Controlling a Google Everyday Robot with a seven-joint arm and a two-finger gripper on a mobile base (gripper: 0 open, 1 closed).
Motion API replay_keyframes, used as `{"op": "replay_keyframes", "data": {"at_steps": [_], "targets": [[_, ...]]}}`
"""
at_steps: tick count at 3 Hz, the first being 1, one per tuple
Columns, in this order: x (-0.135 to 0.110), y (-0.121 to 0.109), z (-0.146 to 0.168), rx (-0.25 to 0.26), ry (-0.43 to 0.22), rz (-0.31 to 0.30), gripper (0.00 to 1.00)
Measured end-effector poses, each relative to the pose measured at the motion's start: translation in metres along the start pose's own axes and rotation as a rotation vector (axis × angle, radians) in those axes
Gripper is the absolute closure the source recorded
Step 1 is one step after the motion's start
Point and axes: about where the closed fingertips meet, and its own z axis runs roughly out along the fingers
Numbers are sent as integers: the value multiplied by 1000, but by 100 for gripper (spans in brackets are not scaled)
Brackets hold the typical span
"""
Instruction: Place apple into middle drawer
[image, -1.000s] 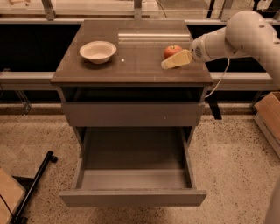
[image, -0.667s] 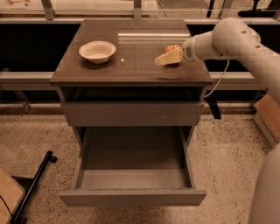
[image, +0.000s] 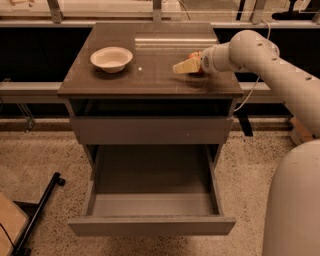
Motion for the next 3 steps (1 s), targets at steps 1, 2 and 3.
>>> {"op": "replay_keyframes", "data": {"at_steps": [1, 2, 3], "targets": [[0, 3, -2, 9, 8, 0, 41], [2, 5, -14, 17, 21, 3, 64], [2, 11, -43, 3, 23, 9, 88]]}}
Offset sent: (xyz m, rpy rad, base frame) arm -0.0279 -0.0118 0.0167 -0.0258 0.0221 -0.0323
